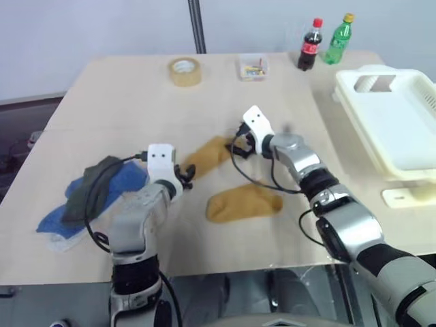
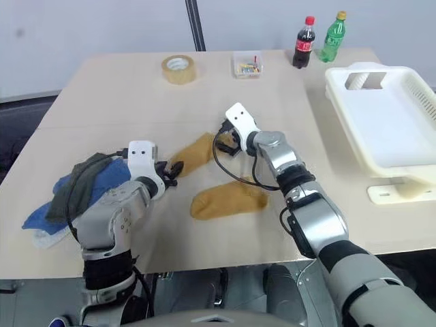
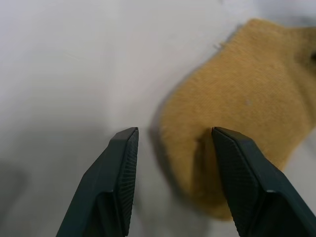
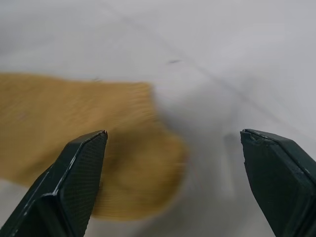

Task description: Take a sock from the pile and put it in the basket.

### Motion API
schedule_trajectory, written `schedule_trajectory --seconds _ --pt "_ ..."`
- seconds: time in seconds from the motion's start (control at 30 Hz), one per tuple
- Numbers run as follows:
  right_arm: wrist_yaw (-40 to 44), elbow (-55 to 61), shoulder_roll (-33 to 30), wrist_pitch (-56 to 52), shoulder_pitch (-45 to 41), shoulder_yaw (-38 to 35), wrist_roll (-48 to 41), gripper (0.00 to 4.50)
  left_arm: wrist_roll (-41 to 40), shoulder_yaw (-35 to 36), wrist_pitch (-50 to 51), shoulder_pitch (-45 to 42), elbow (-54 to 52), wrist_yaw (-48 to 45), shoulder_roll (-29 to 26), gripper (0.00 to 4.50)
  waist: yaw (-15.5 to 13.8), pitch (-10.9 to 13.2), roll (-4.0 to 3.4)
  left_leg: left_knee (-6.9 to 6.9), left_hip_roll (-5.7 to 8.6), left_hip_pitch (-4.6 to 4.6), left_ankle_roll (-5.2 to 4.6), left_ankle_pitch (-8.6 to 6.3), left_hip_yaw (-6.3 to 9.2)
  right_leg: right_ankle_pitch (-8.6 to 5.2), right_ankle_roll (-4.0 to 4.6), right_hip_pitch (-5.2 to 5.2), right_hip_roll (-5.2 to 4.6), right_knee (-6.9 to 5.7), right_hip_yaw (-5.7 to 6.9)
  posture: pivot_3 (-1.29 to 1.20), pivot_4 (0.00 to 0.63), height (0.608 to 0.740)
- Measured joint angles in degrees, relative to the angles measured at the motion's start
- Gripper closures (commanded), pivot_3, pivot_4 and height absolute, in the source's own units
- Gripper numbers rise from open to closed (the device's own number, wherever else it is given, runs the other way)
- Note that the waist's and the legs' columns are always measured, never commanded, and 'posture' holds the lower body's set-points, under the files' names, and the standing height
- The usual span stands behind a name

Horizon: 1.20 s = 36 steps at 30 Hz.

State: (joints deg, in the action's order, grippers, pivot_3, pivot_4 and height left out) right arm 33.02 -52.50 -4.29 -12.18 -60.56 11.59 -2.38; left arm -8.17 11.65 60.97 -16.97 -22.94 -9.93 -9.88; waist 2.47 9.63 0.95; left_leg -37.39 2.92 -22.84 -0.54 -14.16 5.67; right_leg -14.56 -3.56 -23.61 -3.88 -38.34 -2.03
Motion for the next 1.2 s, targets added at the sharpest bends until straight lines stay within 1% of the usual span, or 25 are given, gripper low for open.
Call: schedule_trajectory --seconds 0.03,0.07,0.1,0.2,0.23,0.27,0.3,0.37,0.47,0.5,0.57,0.6,0.67,0.73,0.77,0.87,0.9,0.97,1.03,1.2 --pt "0.1 -0.3 -0.1 -0.1 0.0 -0.2 0.1 0.52 0.0 -0.3 0.0 0.0 0.1 -0.1 -0.2 1.85 0.0 0.0 0.00 0.01 0.00 0.01 0.00 0.00 -0.01 0.00 0.00 0.00 0.00 0.00 -0.01 0.00 0.150 0.740" --pt "0.3 -1.4 -0.1 -0.2 0.0 -0.3 0.5 0.76 0.0 -0.9 -0.3 0.0 0.3 -0.1 -0.6 2.47 0.0 0.0 -0.01 0.02 -0.01 0.03 0.00 0.00 -0.02 0.00 0.00 0.00 0.01 0.00 -0.03 0.00 0.150 0.740" --pt "0.7 -3.0 0.2 -0.8 0.0 -0.4 0.7 1.19 0.0 -1.1 -1.0 0.0 0.9 -0.3 -0.9 2.73 0.0 0.0 -0.02 0.02 -0.02 0.05 0.00 0.00 -0.04 0.00 0.00 0.00 0.01 -0.02 -0.05 0.00 0.150 0.740" --pt "1.6 -3.9 0.7 -0.9 0.0 -1.0 0.6 2.51 -0.5 -1.2 -2.1 0.3 1.6 -0.6 -0.9 3.93 0.0 0.0 -0.03 0.02 -0.02 0.08 0.00 0.00 -0.06 0.00 0.00 0.01 0.01 -0.05 -0.08 0.00 0.150 0.740" --pt "1.8 -4.0 0.9 -0.9 0.0 -1.2 0.6 3.01 -0.8 -1.2 -2.5 0.3 1.8 -0.8 -0.9 4.41 0.0 0.0 -0.03 0.02 -0.01 0.08 0.00 0.00 -0.06 0.00 0.00 0.01 0.01 -0.05 -0.08 0.00 0.150 0.740" --pt "2.4 -3.9 1.1 -0.9 0.0 -1.3 0.6 3.59 -1.2 -1.2 -3.0 0.4 1.9 -1.1 -0.9 4.50 0.0 0.0 -0.03 0.01 -0.01 0.08 0.00 0.00 -0.06 0.00 0.00 0.00 0.00 -0.08 -0.08 0.00 0.150 0.740" --pt "2.5 -3.9 1.1 -0.9 0.0 -1.3 0.6 3.71 -1.3 -1.2 -3.0 0.5 1.9 -1.1 -0.9 4.50 0.0 0.0 -0.03 0.01 -0.01 0.09 0.00 0.00 -0.06 0.00 0.00 0.00 0.00 -0.08 -0.08 0.00 0.150 0.740" --pt "3.2 -2.4 1.0 -1.5 0.6 -1.7 0.1 4.46 -2.7 -0.6 -4.1 1.4 1.7 -2.0 -0.9 4.50 0.0 0.0 -0.03 0.01 -0.02 0.08 0.00 0.00 -0.06 0.00 0.00 -0.01 0.00 -0.09 -0.09 0.00 0.150 0.740" --pt "4.6 6.0 -0.7 -5.2 4.0 -3.6 -2.0 4.46 -7.6 1.2 -4.0 3.3 -0.7 -5.1 -0.3 4.50 -0.2 0.0 -0.03 0.01 -0.01 -0.07 0.00 0.00 -0.01 0.00 0.00 -0.07 -0.04 -0.03 -0.04 0.00 0.150 0.740" --pt "6.0 19.2 -3.0 -12.3 9.1 -4.7 -5.2 4.46 -13.6 3.5 -1.6 4.6 -6.2 -7.7 0.3 4.50 -0.5 0.0 -0.02 -0.02 -0.01 -0.27 -0.01 -0.01 0.10 0.00 0.00 -0.15 -0.11 0.07 0.08 0.00 0.150 0.740" --pt "6.5 27.9 -4.8 -17.4 12.1 -5.5 -7.3 4.46 -16.8 4.7 0.0 5.0 -9.8 -9.1 -0.1 4.50 -0.5 0.0 -0.03 -0.02 0.00 -0.33 0.00 -0.01 0.11 0.00 0.00 -0.18 -0.11 0.13 0.09 0.00 0.150 0.740" --pt "6.5 43.6 -7.5 -26.2 17.8 -6.7 -11.8 4.46 -21.4 5.9 2.7 7.0 -15.0 -11.1 -2.3 4.50 -0.5 0.0 -0.04 -0.01 -0.03 -0.44 -0.01 -0.01 0.19 0.00 0.00 -0.23 -0.13 0.23 0.15 0.00 0.150 0.740" --pt "6.1 56.2 -10.1 -34.6 22.2 -8.9 -16.0 4.46 -25.0 7.8 5.4 9.2 -17.9 -12.3 -3.9 4.50 -0.3 -0.1 -0.16 0.02 -0.03 -0.45 -0.01 -0.02 0.20 0.00 0.00 -0.23 -0.13 0.32 0.15 0.00 0.150 0.740" --pt "4.7 66.2 -12.4 -41.1 26.1 -10.3 -18.5 4.46 -28.1 8.8 7.5 9.9 -19.0 -12.6 -5.0 4.50 -0.3 -0.1 -0.16 0.02 -0.05 -0.35 -0.03 -0.03 0.22 0.00 0.00 -0.15 -0.10 0.27 0.21 0.00 0.150 0.740" --pt "3.2 73.0 -13.9 -45.2 30.1 -11.0 -20.1 4.46 -30.1 9.0 8.9 10.7 -19.9 -12.9 -6.5 4.50 -0.4 -0.1 -0.16 0.10 -0.05 -0.18 -0.14 -0.09 0.22 -0.01 0.01 -0.01 -0.10 0.26 0.21 0.00 0.150 0.740" --pt "0.0 81.0 -14.5 -52.9 35.8 -13.1 -23.1 4.46 -32.6 10.2 10.1 11.4 -20.3 -13.5 -10.3 4.50 -0.5 0.0 -0.19 0.12 -0.05 0.00 -0.26 -0.16 0.19 -0.01 0.02 0.09 -0.03 0.19 0.18 0.00 0.150 0.740" --pt "-1.3 85.2 -14.6 -55.5 38.5 -14.2 -24.4 4.46 -33.3 10.2 10.1 11.8 -20.2 -14.2 -12.5 4.50 -0.6 -0.1 -0.19 0.10 -0.05 0.04 -0.26 -0.15 0.18 -0.01 0.03 0.11 -0.01 0.15 0.17 0.00 0.150 0.740" --pt "-2.5 89.2 -14.8 -57.6 41.6 -14.9 -25.7 4.46 -33.5 9.8 9.8 12.9 -19.4 -15.0 -15.4 4.50 -0.5 -0.1 -0.21 0.09 -0.05 0.10 -0.26 -0.15 0.15 -0.01 0.03 0.13 0.02 0.13 0.14 0.00 0.150 0.740" --pt "-4.0 91.2 -15.1 -58.9 44.1 -14.8 -26.2 4.46 -33.0 8.1 9.0 12.9 -17.3 -15.4 -17.5 4.50 -0.6 -0.1 -0.21 0.06 -0.05 0.11 -0.26 -0.15 0.12 -0.01 0.02 0.13 0.04 0.11 0.11 0.00 0.150 0.740" --pt "-6.8 92.6 -15.1 -59.3 47.0 -14.8 -27.0 4.46 -31.5 3.3 5.8 13.7 -14.5 -16.8 -20.5 4.50 -0.6 -0.1 -0.21 0.08 -0.05 0.10 -0.26 -0.15 0.05 -0.01 0.02 0.11 0.03 0.12 0.03 0.00 0.150 0.740"
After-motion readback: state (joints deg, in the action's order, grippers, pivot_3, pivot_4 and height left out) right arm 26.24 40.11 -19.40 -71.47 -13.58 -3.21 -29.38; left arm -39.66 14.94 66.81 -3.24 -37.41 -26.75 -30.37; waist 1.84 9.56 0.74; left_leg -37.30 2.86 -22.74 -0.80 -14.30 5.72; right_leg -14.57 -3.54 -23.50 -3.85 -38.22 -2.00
